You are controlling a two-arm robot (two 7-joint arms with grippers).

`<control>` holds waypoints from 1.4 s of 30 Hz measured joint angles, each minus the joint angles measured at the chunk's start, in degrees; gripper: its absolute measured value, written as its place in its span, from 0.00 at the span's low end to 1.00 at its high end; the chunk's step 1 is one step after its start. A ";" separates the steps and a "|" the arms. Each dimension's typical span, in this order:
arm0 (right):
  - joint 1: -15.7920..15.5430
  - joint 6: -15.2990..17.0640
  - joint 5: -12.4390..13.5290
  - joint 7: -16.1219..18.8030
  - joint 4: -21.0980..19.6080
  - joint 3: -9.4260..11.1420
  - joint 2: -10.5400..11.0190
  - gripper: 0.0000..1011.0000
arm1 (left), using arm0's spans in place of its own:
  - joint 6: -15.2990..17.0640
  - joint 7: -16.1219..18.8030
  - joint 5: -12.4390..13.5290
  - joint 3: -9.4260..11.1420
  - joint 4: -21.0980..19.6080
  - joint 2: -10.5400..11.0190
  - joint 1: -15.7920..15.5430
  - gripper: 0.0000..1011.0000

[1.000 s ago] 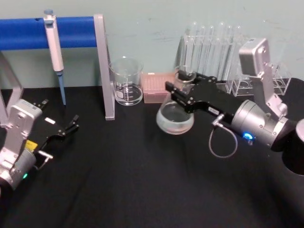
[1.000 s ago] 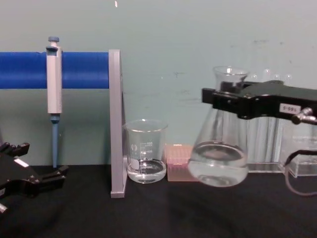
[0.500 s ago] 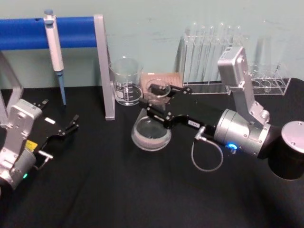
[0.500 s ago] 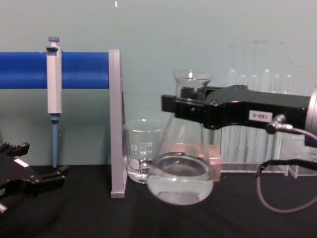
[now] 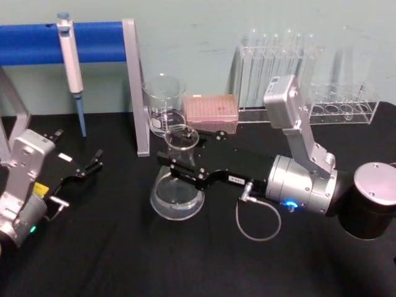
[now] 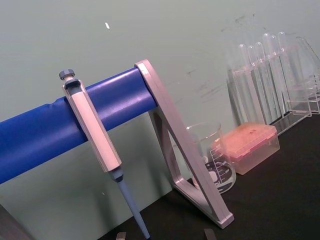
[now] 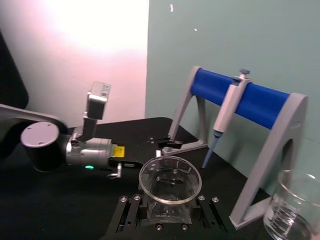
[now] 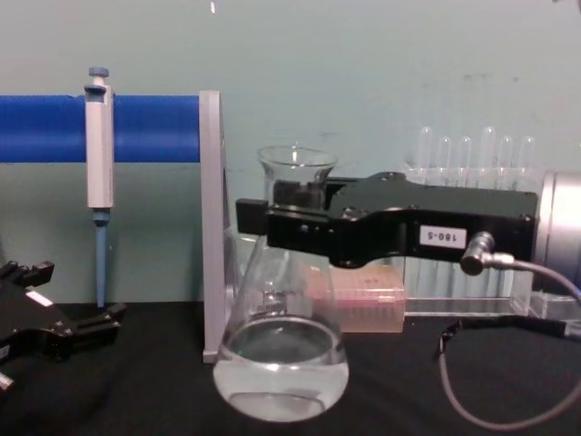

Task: Grasp the erlenmeyer flask with one hand, shake it three times, then place it back.

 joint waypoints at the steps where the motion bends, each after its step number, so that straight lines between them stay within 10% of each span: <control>1: 0.09 -0.05 0.07 0.15 -0.02 -0.21 0.09 0.45 | 0.00 0.00 0.00 0.00 0.00 0.00 0.00 0.99; 22: 2.21 -1.76 1.46 1.71 1.32 -2.64 1.47 0.45 | 0.00 0.00 0.00 0.00 0.00 0.00 0.00 0.99; 42: 1.74 -2.12 -0.29 -6.70 4.48 3.73 0.80 0.45 | 0.00 0.00 0.00 0.00 0.00 0.00 0.00 0.99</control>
